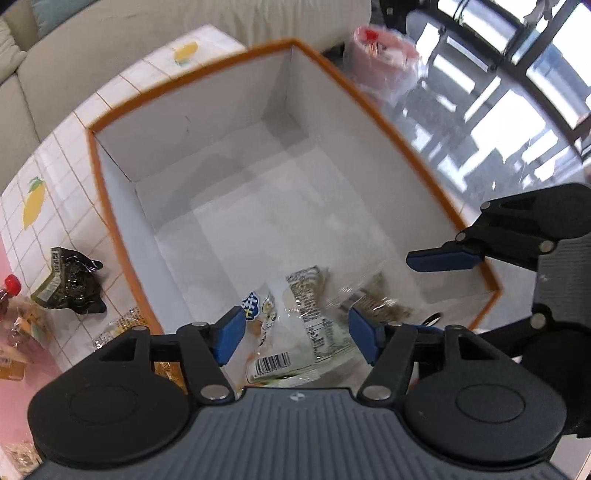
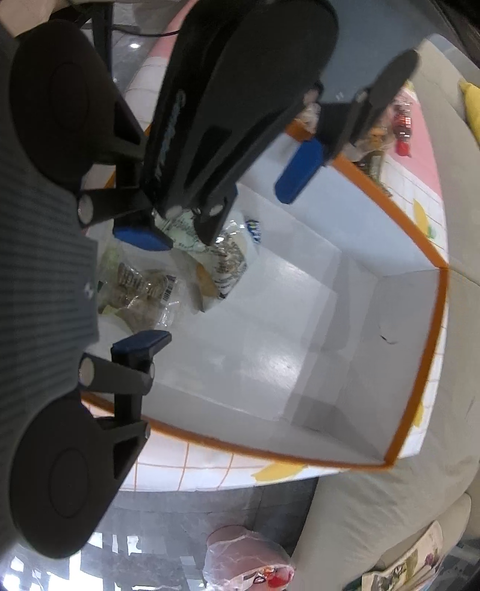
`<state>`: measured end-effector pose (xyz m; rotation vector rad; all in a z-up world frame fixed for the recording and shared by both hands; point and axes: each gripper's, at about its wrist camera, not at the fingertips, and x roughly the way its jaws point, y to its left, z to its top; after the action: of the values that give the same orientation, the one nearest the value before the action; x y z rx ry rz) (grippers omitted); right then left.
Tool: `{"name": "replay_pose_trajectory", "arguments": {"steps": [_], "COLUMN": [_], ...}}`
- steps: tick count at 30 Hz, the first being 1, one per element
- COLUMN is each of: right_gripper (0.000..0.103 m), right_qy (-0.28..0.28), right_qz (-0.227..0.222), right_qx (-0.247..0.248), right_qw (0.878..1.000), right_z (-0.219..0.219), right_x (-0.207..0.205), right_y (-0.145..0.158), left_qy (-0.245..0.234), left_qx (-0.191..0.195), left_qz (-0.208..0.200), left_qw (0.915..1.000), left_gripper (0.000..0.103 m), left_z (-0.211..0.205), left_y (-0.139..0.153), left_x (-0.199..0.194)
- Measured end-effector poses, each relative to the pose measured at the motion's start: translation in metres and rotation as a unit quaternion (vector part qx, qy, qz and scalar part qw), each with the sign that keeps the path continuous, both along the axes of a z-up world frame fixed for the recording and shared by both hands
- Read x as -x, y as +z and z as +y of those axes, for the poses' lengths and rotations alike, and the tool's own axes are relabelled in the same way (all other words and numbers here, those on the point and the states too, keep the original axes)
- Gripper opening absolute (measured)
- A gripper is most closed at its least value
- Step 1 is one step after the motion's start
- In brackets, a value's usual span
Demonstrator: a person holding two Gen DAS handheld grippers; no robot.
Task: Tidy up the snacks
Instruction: 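Withdraw both tools from the box back over the table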
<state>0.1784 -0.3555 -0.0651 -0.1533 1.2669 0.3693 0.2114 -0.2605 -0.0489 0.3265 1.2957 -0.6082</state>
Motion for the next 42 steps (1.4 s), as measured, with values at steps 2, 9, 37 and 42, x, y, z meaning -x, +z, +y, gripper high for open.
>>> {"name": "replay_pose_trajectory", "arguments": {"steps": [2, 9, 37, 42], "right_gripper": [0.059, 0.068, 0.082, 0.077], "right_qy": [-0.015, -0.086, -0.082, -0.049], "right_qz": [-0.013, -0.100, -0.233, -0.222], "right_qx": [-0.004, -0.014, -0.089, -0.053], "right_qw": [1.000, 0.991, 0.965, 0.972], "right_z": [-0.003, 0.002, 0.218, 0.237], "right_x": [0.002, 0.028, 0.104, 0.097], "right_y": [0.011, 0.059, 0.048, 0.022], "left_qy": [0.015, 0.072, 0.355, 0.318], "left_qx": [0.016, 0.075, 0.104, 0.108], "left_qz": [-0.013, -0.097, -0.160, -0.151], "left_qw": [0.9997, 0.9898, 0.9152, 0.9298], "left_gripper": [0.075, 0.075, 0.076, 0.076], "left_z": [0.005, 0.057, 0.323, 0.312], "left_y": [0.010, 0.072, 0.031, 0.013], "left_x": [0.002, 0.031, 0.138, 0.127]}}
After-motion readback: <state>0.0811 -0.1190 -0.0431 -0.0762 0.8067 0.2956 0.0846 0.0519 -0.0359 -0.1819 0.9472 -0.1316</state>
